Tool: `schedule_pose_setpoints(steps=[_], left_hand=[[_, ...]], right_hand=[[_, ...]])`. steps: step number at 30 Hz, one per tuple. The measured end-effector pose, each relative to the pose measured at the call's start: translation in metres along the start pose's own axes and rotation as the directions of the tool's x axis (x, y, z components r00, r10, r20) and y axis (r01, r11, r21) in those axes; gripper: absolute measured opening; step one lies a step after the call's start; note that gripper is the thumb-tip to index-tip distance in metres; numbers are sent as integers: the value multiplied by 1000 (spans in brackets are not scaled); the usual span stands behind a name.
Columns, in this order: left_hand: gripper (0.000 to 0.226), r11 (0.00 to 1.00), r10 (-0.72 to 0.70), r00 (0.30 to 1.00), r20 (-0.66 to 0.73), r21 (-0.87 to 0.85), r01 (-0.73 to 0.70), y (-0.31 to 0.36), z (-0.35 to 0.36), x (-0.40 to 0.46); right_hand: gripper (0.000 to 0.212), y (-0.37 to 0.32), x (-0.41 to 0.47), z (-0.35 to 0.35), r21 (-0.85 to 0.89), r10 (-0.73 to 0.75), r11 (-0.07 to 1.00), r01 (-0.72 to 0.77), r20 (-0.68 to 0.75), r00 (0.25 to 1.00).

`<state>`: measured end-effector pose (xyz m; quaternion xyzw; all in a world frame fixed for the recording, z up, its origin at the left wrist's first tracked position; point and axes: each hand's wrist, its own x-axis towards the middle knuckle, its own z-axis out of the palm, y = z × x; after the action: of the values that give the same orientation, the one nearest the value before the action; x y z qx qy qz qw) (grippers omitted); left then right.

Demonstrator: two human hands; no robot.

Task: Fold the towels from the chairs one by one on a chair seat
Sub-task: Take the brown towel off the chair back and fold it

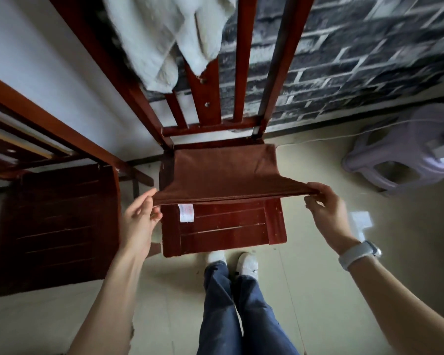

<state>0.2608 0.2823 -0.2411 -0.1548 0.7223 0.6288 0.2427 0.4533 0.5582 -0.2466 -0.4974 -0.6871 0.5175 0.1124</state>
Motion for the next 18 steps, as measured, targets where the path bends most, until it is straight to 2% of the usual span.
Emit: schedule_pose_setpoints(steps=[3,6,9,12,18], left_hand=[[22,999,53,994,97,5,-54,44,-2,-6],[29,956,171,967,192,206,-210,76,-10,-12],[31,845,268,937,226,412,-341,95,-19,-20],[23,737,309,911,273,537,-411,100,-25,-30],[28,566,332,856,397,642,-517,99,-30,-51]], right_hand=[[19,-39,1,-15,-173,-177,972,160,-87,980],[17,-67,0,-30,-217,-306,938,272,-141,942],[16,-82,-6,-44,-295,-412,885,361,-136,901],[15,-91,-14,-55,-339,-472,845,414,-108,875],[16,-98,-29,-70,-354,-510,815,459,-62,858]])
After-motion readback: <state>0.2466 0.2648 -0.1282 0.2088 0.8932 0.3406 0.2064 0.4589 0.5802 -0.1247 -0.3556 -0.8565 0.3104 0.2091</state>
